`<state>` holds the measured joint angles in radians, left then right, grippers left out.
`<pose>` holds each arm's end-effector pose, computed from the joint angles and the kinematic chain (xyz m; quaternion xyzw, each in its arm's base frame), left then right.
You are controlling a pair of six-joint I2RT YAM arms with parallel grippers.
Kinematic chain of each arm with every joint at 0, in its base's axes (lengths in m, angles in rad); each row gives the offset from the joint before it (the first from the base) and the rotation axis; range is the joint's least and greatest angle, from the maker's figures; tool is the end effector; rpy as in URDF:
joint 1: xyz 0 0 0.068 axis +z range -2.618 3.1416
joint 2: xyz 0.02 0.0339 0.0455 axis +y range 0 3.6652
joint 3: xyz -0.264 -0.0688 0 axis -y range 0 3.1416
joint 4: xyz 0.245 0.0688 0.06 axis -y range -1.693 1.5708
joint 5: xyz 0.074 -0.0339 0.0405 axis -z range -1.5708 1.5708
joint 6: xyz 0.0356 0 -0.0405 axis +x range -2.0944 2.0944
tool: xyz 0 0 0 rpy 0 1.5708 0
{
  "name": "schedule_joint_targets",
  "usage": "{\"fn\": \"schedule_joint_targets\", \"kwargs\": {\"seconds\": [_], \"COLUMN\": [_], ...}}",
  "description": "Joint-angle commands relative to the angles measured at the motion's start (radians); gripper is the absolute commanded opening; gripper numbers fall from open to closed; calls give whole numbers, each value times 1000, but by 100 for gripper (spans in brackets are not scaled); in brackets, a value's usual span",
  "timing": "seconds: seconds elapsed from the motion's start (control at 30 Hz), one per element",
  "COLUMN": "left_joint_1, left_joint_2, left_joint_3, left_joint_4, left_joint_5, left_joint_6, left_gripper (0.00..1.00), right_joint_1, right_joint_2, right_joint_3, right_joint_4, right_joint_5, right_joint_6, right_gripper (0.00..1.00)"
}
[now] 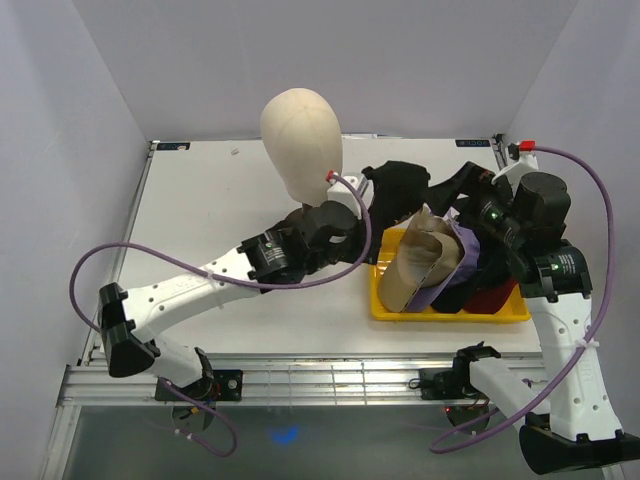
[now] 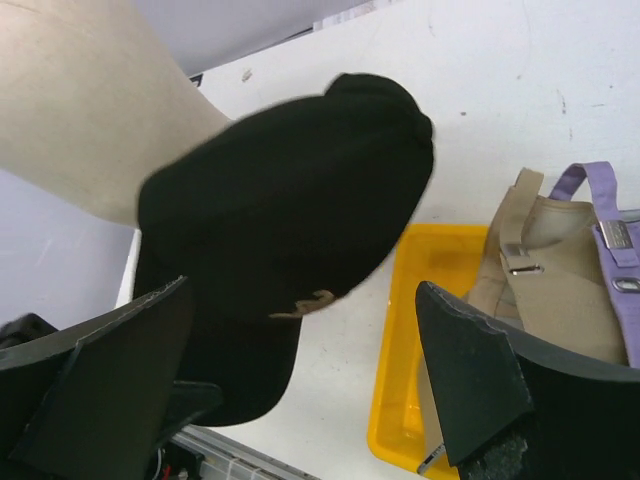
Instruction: Stack the hats
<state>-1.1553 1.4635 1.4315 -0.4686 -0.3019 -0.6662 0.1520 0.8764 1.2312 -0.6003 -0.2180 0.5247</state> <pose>0.1442 -0.3006 0.3763 0.1315 0.8437 -0.3189 0.4113 0.1624 0.0327 0.4313 0.0794 0.7825 0.2839 0.5484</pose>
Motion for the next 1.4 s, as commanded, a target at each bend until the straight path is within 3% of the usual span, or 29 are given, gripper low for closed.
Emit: {"fn": "schedule_joint_targets", "kwargs": {"seconds": [0.0, 0.33, 0.57, 0.73, 1.0, 1.37], "left_joint_1": [46, 166, 255, 341, 405, 476], "left_joint_2": [-95, -246, -241, -189, -228, -367], "left_joint_3": [-19, -40, -51, -2, -20, -311], "left_joint_4": [65, 315, 611, 732, 854, 1076], "left_joint_5": [108, 273, 341, 415, 269, 127], "left_joint_6": [-81, -252, -398, -524, -595, -708], "left_gripper": [0, 0, 0, 0, 0, 0], "right_joint_1": [4, 4, 4, 4, 4, 4], "right_joint_2": [13, 10, 30, 55, 87, 110], "right_joint_3": [63, 120, 120, 122, 91, 53], "right_joint_4": [46, 57, 86, 141, 221, 261], "right_joint_5": [-46, 6, -30, -93, -175, -236], "right_joint_6": [49, 141, 228, 291, 379, 400], "right_gripper": [96, 96, 96, 97, 98, 99]}}
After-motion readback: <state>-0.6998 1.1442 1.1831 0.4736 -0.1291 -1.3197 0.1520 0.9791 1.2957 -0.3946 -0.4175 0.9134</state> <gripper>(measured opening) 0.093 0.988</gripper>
